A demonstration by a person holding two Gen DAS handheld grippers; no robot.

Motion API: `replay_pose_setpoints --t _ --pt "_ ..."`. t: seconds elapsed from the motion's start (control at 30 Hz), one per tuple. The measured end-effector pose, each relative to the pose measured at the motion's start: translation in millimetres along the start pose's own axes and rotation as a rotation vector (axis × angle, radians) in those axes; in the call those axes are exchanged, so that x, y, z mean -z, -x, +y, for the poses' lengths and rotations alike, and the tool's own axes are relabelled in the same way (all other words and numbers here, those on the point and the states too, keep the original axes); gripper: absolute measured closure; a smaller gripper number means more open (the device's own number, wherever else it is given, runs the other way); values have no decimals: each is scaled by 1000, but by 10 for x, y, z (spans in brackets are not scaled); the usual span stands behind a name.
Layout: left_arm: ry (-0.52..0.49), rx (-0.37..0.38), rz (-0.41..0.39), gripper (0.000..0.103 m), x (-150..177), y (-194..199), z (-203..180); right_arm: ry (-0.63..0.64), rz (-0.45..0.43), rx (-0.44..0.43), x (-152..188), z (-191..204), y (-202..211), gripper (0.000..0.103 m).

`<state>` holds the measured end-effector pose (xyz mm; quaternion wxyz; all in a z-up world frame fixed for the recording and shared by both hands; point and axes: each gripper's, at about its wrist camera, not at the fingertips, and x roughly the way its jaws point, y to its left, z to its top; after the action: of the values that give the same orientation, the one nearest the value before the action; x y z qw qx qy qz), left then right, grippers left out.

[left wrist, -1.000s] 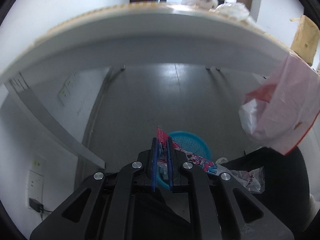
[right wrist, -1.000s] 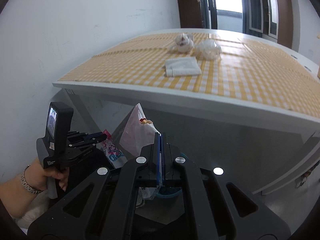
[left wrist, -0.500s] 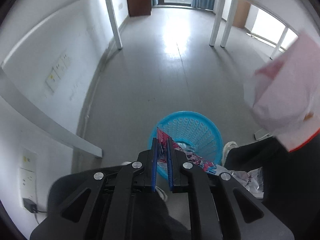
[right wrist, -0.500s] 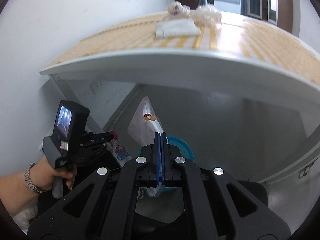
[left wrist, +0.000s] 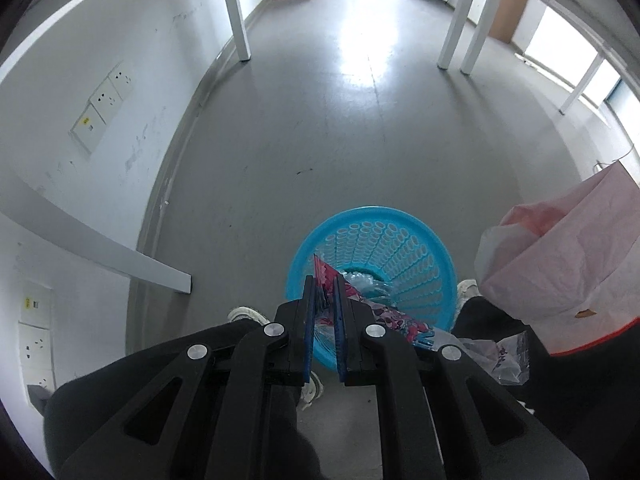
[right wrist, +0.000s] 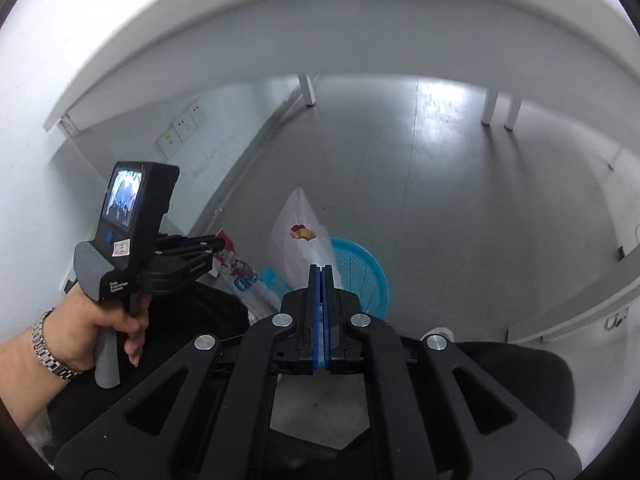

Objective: Collect trash
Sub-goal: 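Carry the wrapper and paper bag down over the blue wastebasket with both tools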

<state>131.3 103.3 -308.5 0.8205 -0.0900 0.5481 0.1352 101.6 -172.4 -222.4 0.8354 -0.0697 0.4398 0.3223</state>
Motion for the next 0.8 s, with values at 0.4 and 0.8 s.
replay_pose_setpoints --t 0.4,0.8 --pt "45 -29 160 95 -124 -741 -105 -71 83 5 64 -218 -731 102" --pt "44 -168 263 95 -231 -1372 -168 -144 140 -18 39 -472 -1336 102"
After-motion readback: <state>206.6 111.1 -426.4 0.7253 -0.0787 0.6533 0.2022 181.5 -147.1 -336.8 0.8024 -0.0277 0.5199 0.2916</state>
